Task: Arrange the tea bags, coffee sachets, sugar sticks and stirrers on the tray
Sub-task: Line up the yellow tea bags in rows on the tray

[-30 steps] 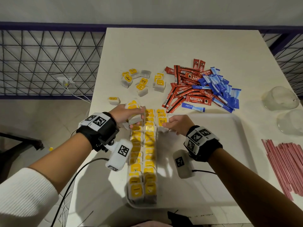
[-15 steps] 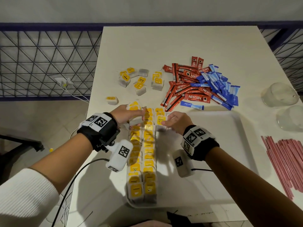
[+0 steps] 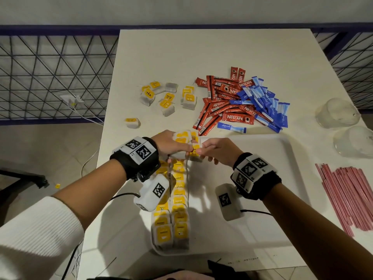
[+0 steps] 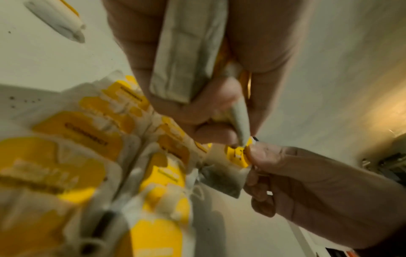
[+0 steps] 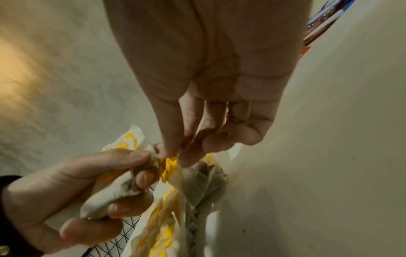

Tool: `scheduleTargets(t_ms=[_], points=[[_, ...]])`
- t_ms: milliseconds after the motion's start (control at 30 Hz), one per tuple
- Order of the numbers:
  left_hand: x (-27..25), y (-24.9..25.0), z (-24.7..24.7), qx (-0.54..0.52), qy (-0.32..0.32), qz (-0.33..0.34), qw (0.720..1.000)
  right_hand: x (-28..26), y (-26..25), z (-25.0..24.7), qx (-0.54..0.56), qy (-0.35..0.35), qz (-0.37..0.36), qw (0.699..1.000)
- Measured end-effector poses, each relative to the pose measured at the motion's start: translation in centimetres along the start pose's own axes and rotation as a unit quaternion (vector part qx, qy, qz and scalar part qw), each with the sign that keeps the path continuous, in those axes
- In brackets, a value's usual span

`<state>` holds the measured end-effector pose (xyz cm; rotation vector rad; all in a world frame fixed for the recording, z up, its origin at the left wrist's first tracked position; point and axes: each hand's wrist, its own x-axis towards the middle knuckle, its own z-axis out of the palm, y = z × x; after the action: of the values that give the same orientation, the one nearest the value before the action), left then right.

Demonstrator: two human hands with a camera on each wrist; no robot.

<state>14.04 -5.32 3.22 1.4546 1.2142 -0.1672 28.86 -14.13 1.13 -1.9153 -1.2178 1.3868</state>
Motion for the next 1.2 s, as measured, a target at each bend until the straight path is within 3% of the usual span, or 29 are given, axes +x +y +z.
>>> scheduleTargets(t_ms=[400,633,800,967,1200], points=[[-0.3,-1.3,-0.7,-0.039,-0.120,-0.025,0.992,0.3,0.7,0.3,0.060,-0.036,0.063,0.996],[0.0,-2.0,-0.9,-0.067,-0.120,-0.037,0.990,2.5,0.1,0.5,0.021,-0.018,0.095,0.995],[0.3,-2.0,-1.4,-0.128,-0.028,-0.023,0.991,2.9,0.1,0.6,0.020,0.021,0.112,0.993],[-0.1,-1.7,-1.8,-0.178,-0.043,0.002,0.983,3.2,0.5,1.2,0.024,0.051,0.113,0.992],[0.4,-1.7,-2.6,-0.235,-0.080,-0.024,0.968,2.3,0.0,0.6,0.032,0.065,0.111,0.991]])
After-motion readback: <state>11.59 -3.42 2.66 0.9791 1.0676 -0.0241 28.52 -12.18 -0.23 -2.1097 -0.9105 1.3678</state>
